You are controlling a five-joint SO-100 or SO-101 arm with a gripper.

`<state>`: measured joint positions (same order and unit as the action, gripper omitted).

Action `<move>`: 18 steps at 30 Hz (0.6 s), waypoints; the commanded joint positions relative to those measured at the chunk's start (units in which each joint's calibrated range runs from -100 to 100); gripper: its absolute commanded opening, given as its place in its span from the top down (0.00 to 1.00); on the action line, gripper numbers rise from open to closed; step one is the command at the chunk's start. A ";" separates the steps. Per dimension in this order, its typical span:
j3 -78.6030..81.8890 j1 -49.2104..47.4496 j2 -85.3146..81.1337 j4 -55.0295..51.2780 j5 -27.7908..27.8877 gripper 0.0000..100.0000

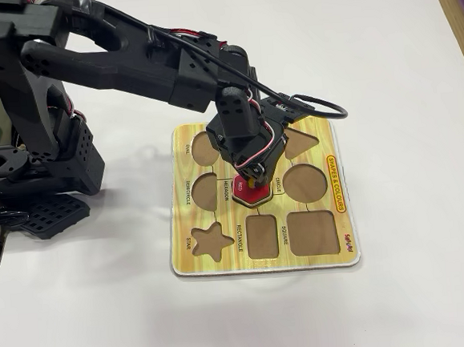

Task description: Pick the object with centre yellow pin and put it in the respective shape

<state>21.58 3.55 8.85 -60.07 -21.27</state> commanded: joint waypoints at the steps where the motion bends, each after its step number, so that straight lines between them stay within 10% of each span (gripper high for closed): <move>1: -0.63 1.13 -1.40 -0.43 0.30 0.99; 18: -0.72 2.79 -1.40 -0.43 0.30 0.99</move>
<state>21.58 5.05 8.85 -60.07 -21.27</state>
